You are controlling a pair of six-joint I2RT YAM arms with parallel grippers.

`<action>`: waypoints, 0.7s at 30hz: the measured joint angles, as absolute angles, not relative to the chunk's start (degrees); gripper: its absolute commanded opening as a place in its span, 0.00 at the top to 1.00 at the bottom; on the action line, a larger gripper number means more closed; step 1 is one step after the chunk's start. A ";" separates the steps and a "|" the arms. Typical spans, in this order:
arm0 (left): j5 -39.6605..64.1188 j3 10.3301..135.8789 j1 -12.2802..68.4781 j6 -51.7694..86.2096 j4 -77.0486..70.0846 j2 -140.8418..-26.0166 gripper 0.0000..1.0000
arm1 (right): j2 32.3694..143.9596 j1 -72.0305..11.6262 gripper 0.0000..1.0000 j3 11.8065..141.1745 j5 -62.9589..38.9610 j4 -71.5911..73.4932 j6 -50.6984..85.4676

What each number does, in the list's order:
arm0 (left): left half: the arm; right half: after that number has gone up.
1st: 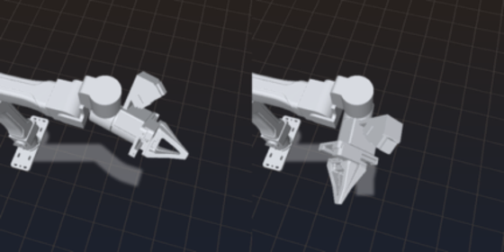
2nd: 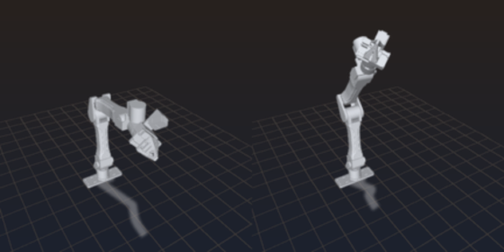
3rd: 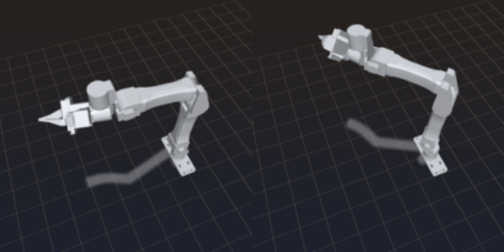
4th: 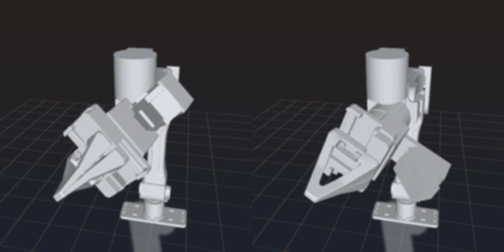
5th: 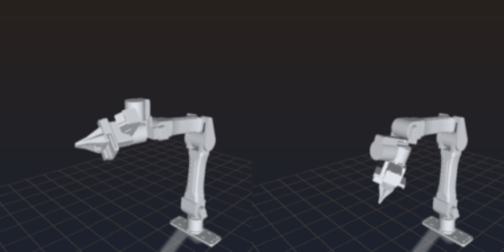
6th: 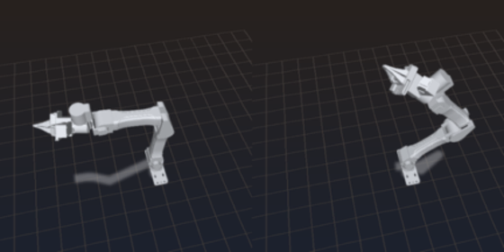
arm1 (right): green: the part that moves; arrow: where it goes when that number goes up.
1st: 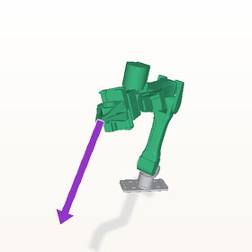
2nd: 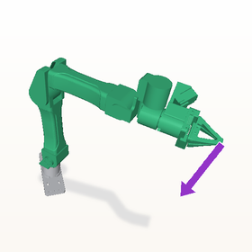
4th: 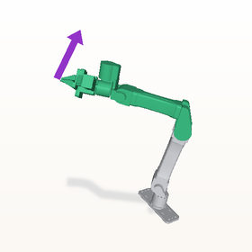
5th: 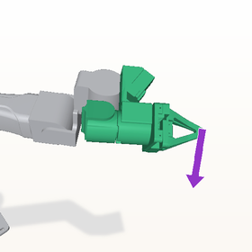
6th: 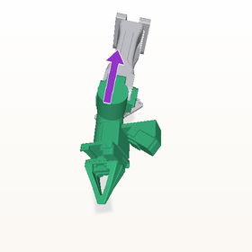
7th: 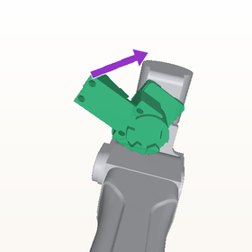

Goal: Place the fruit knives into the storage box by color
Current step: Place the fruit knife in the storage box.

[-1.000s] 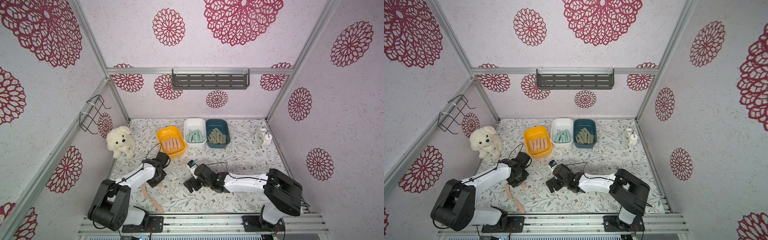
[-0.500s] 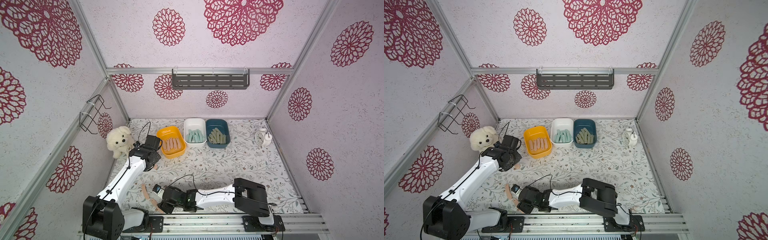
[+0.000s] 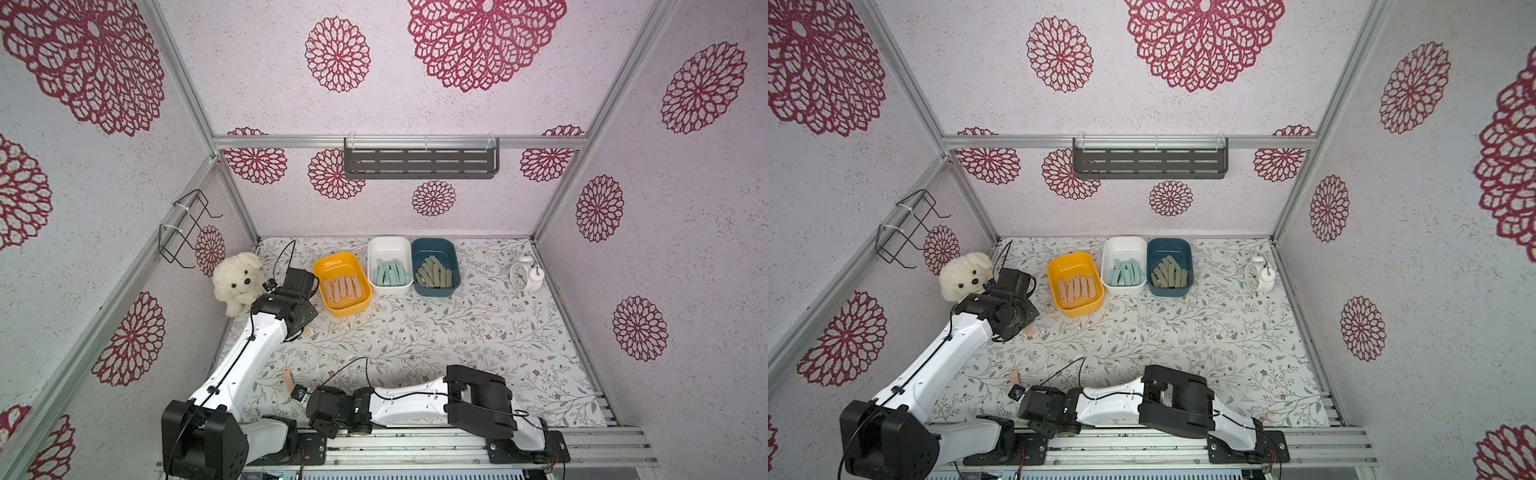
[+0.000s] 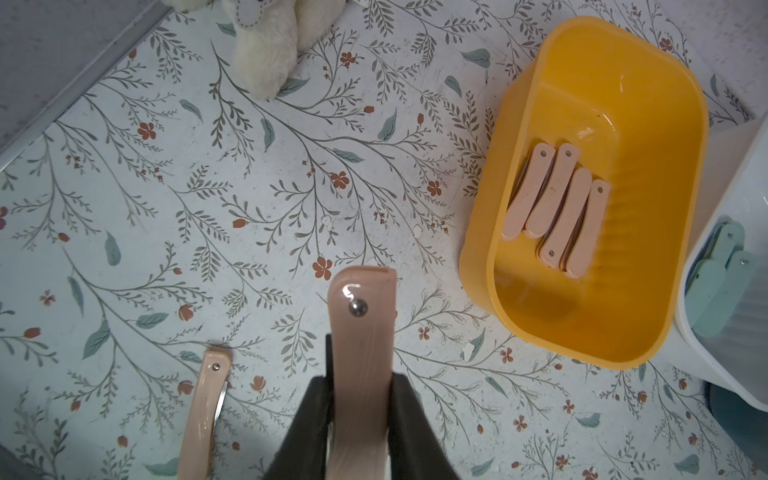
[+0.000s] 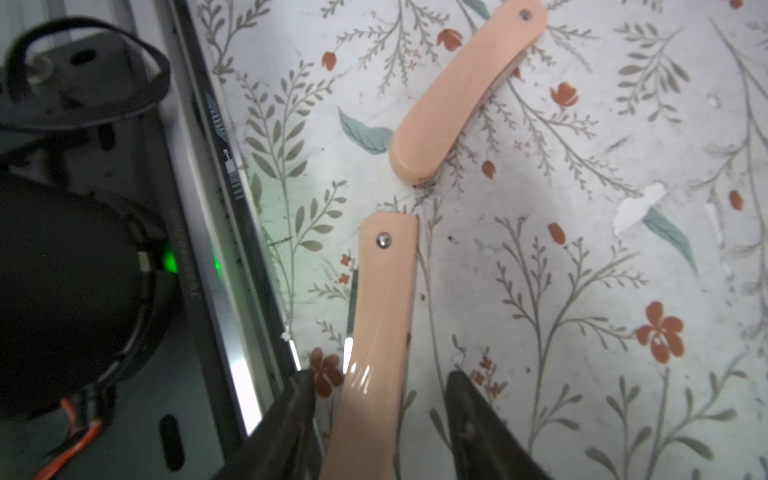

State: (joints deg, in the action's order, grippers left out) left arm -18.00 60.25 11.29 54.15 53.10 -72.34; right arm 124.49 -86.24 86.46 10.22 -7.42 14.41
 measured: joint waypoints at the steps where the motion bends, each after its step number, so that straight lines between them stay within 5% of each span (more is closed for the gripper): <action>1: -17.89 60.25 11.25 54.02 53.10 -72.18 0.86 | 124.49 -86.17 0.61 86.48 10.33 -7.66 14.81; 7: -17.04 60.45 11.16 53.01 53.17 -71.90 0.86 | 123.96 -85.36 0.79 85.27 10.50 -7.11 16.43; 21: -9.98 74.30 12.60 46.52 52.14 -86.21 0.90 | 109.54 -76.25 0.85 64.29 13.34 -4.80 22.39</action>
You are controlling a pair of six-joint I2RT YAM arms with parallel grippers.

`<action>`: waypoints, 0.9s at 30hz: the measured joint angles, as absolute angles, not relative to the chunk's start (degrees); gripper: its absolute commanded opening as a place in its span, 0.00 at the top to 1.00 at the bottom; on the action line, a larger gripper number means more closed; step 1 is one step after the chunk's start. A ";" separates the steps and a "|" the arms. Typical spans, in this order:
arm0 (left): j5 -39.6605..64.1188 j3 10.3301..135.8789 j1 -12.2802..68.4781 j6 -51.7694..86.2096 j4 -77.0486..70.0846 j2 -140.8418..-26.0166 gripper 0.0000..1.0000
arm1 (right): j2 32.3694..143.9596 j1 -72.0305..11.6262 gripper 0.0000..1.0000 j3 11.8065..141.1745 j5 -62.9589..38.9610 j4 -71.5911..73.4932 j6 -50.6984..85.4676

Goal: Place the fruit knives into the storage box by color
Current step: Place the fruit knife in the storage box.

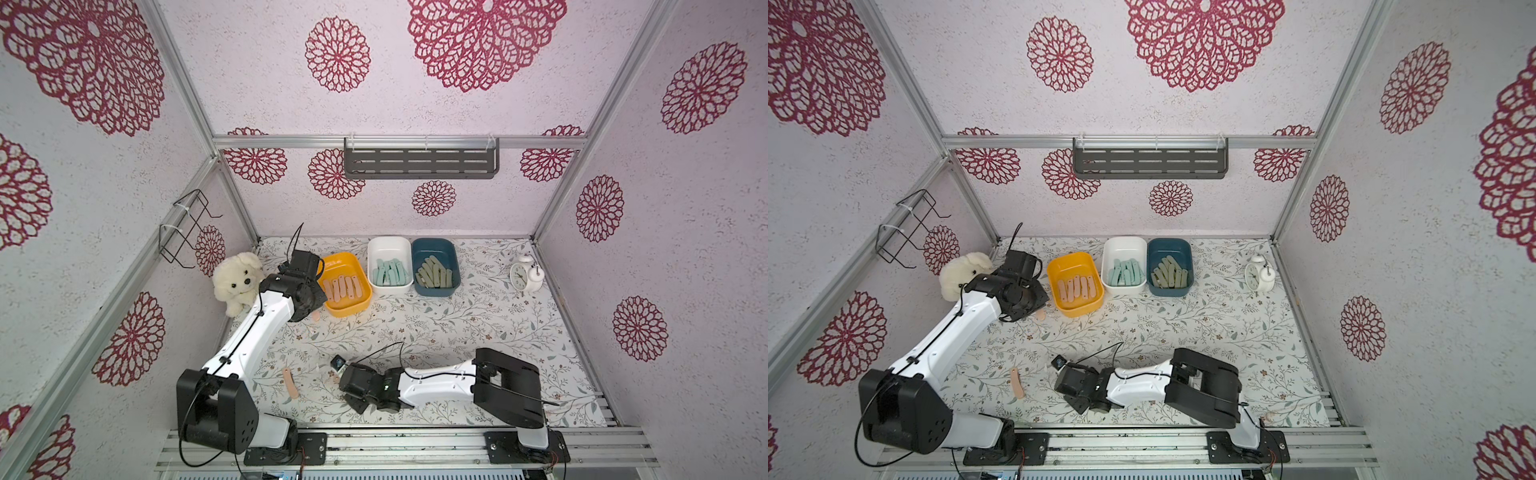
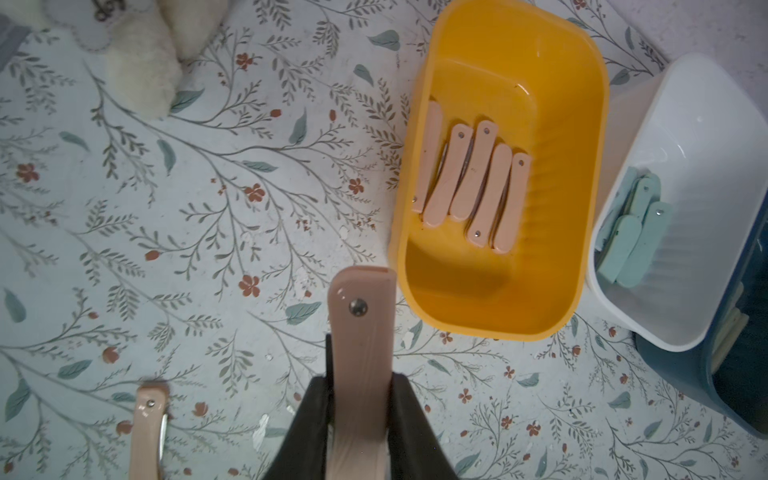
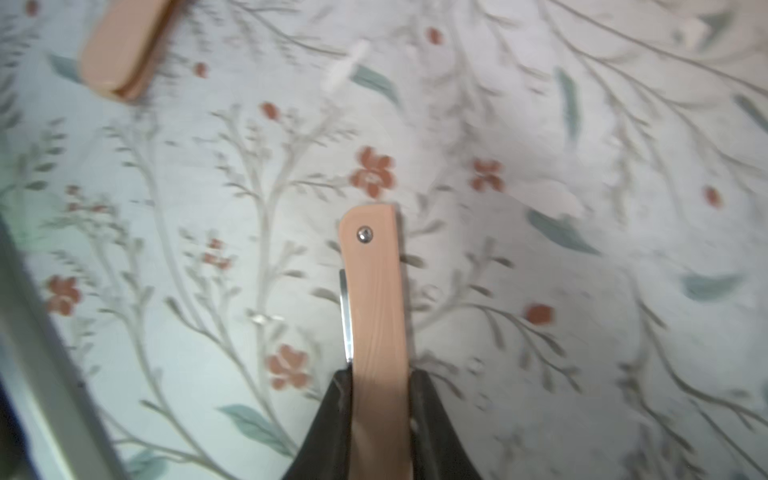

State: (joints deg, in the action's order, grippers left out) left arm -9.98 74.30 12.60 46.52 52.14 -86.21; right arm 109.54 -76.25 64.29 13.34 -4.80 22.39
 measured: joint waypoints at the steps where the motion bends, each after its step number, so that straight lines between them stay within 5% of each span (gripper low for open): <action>1: -9.67 76.53 12.99 45.69 52.05 -88.53 0.90 | 107.98 -75.02 0.85 62.13 13.34 -4.58 22.90; 8: -8.29 99.13 14.31 39.64 53.12 -112.36 0.90 | 100.18 -66.54 0.86 52.56 13.32 -4.56 25.74; 15: -7.35 112.57 14.24 36.75 55.70 -129.73 0.71 | 97.73 -63.77 0.86 51.94 11.57 -6.52 26.61; 19: -6.39 113.73 14.13 36.05 56.27 -131.94 0.51 | 94.89 -62.13 0.86 54.48 10.13 -10.33 26.37; 24: -5.85 114.41 13.96 35.62 56.53 -131.74 0.08 | 93.62 -59.00 0.86 61.56 9.37 -12.05 25.04; 27: -5.54 114.24 13.87 36.14 56.90 -130.13 0.03 | 95.13 -56.66 0.87 66.72 8.60 -11.94 23.53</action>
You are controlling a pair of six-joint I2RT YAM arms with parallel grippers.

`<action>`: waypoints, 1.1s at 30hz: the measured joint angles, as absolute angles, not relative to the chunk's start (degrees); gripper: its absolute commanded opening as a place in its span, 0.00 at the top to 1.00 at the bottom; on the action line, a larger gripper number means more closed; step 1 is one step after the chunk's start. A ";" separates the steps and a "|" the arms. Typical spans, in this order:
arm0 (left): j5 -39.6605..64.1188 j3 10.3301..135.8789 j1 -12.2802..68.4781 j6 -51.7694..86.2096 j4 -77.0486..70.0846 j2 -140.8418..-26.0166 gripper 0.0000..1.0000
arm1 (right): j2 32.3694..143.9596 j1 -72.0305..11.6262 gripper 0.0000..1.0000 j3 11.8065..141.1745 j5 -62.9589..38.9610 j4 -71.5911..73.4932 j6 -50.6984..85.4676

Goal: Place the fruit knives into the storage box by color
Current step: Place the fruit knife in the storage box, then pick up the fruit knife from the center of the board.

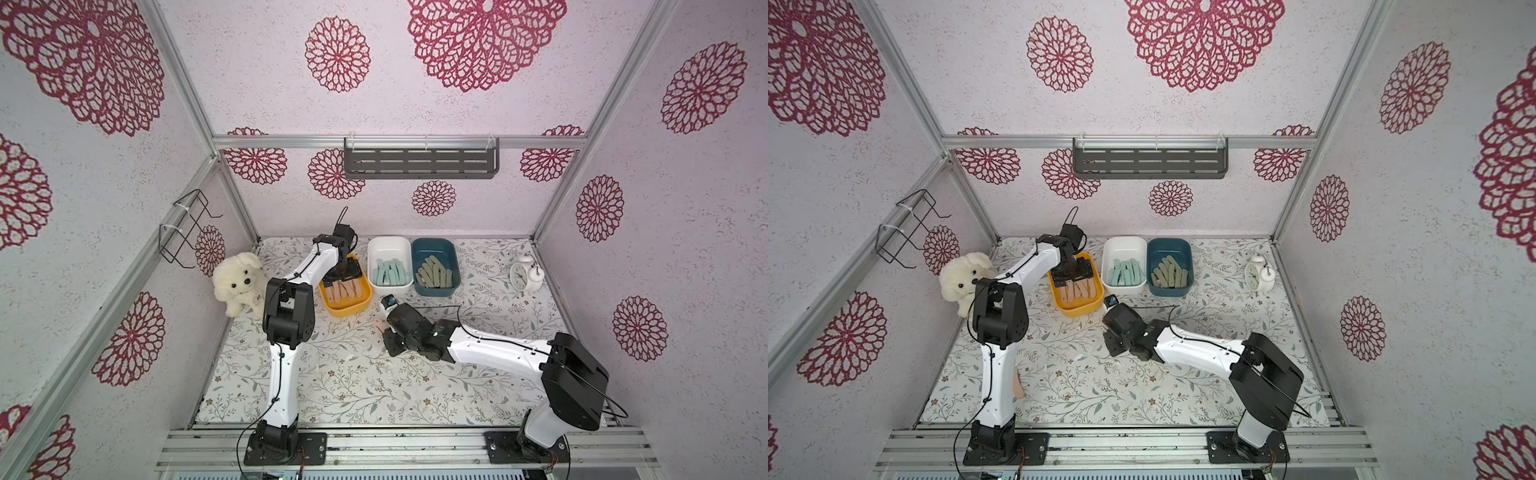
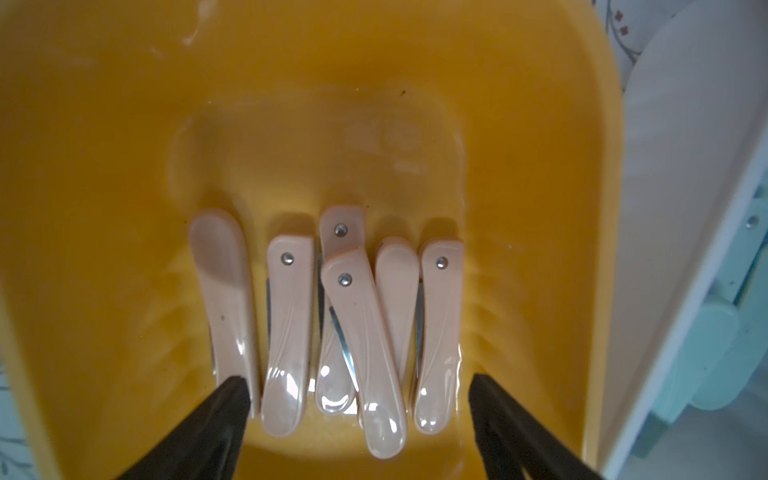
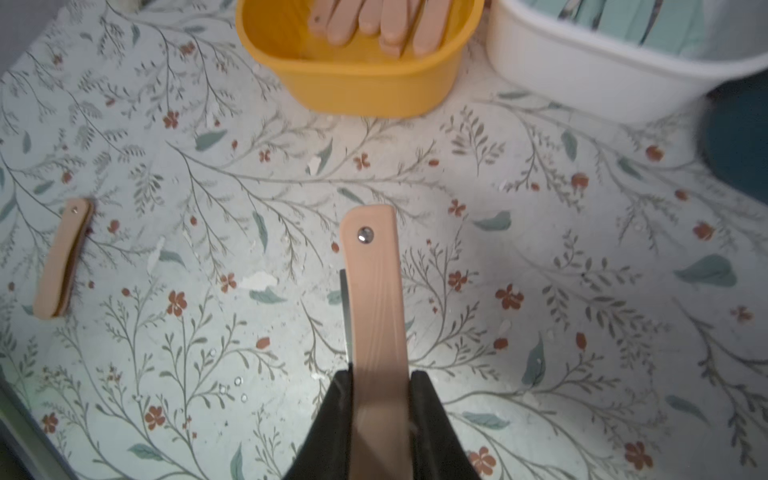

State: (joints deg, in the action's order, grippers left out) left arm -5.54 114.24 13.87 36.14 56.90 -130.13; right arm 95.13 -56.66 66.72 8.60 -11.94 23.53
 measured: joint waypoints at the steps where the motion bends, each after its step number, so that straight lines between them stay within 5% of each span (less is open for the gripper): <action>1: -5.50 113.58 13.85 36.32 56.69 -128.77 0.03 | 96.27 -55.88 0.87 68.66 8.29 -11.77 23.05; 15: -8.54 80.47 9.93 40.36 54.89 -85.25 0.03 | 133.73 -48.27 0.84 111.37 5.74 -13.13 14.31; 24: -10.20 61.12 8.08 47.24 62.59 -78.19 0.03 | 156.38 -47.62 0.39 153.23 3.68 -29.10 10.92; 33: -14.28 50.98 7.81 60.62 68.60 -65.25 0.03 | 154.15 -49.45 0.22 168.48 1.17 -43.81 11.35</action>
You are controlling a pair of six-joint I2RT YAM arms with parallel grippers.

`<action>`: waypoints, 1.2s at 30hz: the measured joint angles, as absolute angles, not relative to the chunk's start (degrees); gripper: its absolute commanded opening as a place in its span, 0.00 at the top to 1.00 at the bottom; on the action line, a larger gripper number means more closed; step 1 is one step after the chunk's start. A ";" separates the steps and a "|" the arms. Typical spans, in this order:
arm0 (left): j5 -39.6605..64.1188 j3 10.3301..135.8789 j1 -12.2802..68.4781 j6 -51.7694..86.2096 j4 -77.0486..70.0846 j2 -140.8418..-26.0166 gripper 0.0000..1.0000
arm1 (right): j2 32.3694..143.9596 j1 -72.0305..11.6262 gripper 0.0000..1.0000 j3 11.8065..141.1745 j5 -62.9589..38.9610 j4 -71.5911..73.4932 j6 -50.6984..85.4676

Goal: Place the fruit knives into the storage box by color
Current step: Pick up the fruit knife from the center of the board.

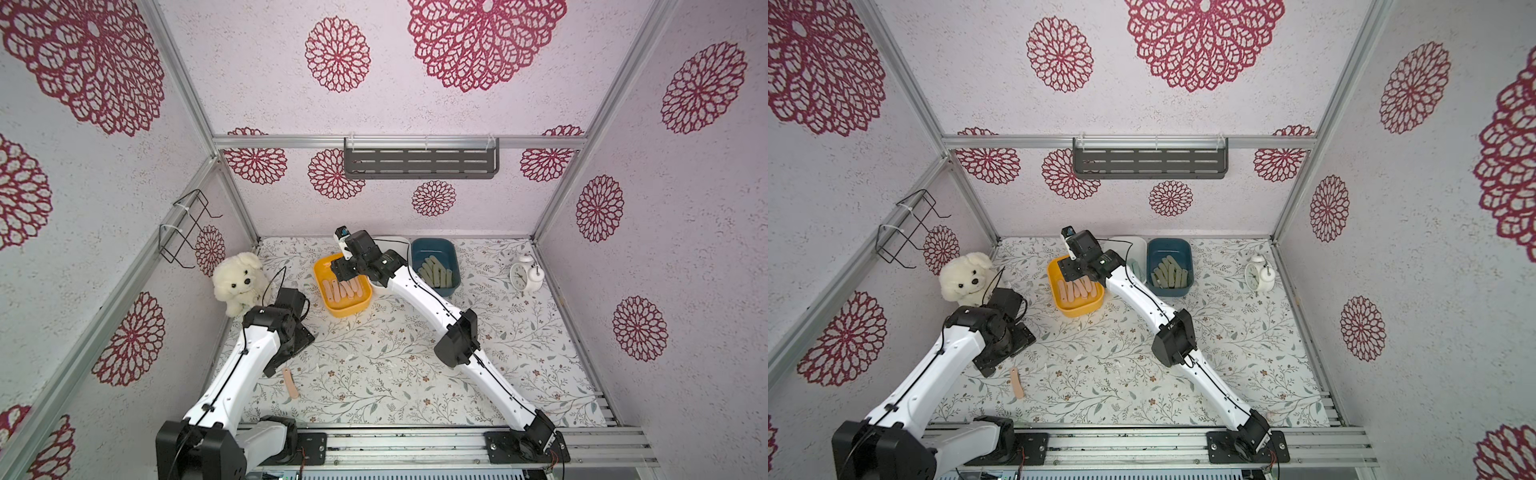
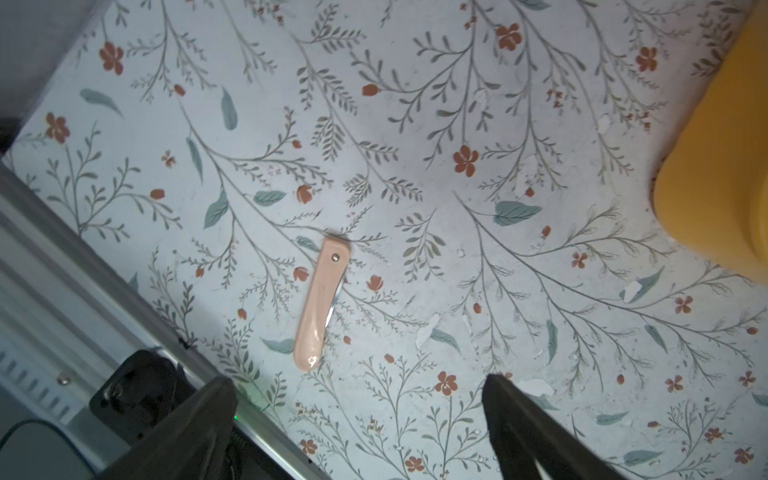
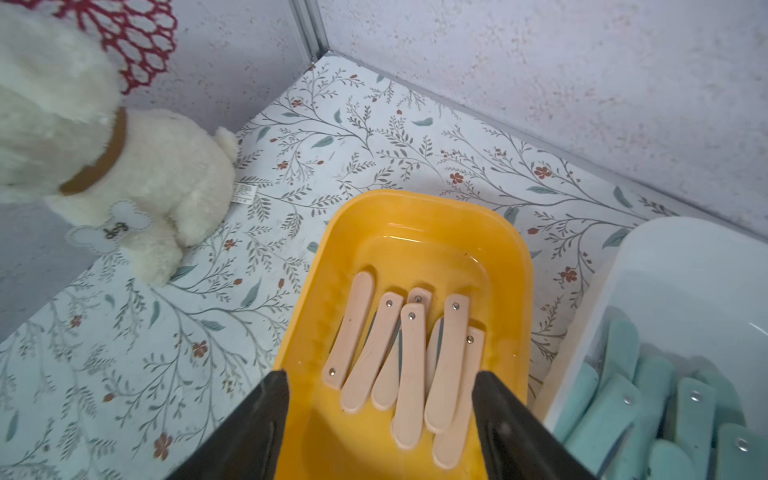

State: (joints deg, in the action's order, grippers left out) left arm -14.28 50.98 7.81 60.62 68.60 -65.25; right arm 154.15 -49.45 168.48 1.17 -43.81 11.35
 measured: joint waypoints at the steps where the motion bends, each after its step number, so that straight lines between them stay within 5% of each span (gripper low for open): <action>1: -14.22 49.32 7.81 61.71 67.83 -64.95 0.03 | 153.47 -49.95 0.22 168.64 1.17 -45.06 11.25; 9: -11.25 40.58 7.84 66.94 57.74 -74.76 0.00 | 150.52 -54.46 0.18 168.64 0.97 -50.94 10.02; 22: -9.37 34.72 7.81 69.69 44.66 -76.09 0.21 | 142.06 -52.90 0.03 166.76 3.60 -54.17 7.99; 29: -9.17 35.38 7.81 69.73 43.44 -77.30 0.46 | 114.02 -50.39 0.01 121.43 4.58 -38.70 6.85; 36: -8.60 37.87 8.12 69.52 42.78 -80.60 0.64 | 97.38 -44.99 0.01 100.66 4.78 -27.09 8.60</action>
